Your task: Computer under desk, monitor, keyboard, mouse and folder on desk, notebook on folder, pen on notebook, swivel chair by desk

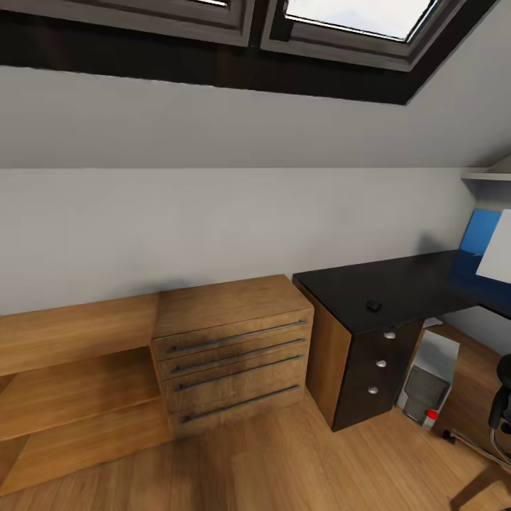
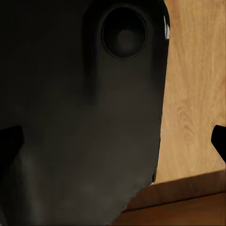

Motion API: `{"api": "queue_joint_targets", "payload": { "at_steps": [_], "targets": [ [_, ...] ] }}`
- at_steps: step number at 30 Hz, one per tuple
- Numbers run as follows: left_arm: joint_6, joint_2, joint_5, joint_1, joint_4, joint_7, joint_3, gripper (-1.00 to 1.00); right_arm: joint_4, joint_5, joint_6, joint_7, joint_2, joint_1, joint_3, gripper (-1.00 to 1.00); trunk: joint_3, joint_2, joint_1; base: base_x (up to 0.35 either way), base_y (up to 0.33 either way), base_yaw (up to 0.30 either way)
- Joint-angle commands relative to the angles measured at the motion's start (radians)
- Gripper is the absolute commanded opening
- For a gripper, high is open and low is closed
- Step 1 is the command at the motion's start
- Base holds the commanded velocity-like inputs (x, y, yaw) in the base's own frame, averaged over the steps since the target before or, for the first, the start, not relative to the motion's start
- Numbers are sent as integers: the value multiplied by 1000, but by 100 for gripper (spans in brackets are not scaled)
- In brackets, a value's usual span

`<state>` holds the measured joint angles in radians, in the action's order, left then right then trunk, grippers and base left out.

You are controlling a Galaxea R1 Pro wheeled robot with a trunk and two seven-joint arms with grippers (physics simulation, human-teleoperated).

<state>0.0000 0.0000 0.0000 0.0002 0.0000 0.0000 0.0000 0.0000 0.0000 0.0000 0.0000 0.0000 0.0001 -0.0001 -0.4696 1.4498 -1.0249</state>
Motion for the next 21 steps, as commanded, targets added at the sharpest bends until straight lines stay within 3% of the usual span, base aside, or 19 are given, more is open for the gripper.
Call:
{"api": "queue_joint_targets", "payload": {
  "at_steps": [1,5,9,21],
  "targets": [
    [0,0,0,0,0,0,0,100,0,0,0,0,0,0,0,100,0,0,0,0,0,0],
    [11,-23,-2,-2,-20,-9,0,100,-6,-5,8,-3,23,-21,1,100,0,0,0,0,0,0],
    [7,-45,-5,-1,-25,-6,-2,100,-8,-5,7,-4,28,-31,0,100,3,-7,4,0,0,0],
    [6,-46,-6,-1,-29,-5,-2,100,-8,-10,-24,-5,29,-40,-7,100,40,-91,50,0,0,0]
  ]
}}
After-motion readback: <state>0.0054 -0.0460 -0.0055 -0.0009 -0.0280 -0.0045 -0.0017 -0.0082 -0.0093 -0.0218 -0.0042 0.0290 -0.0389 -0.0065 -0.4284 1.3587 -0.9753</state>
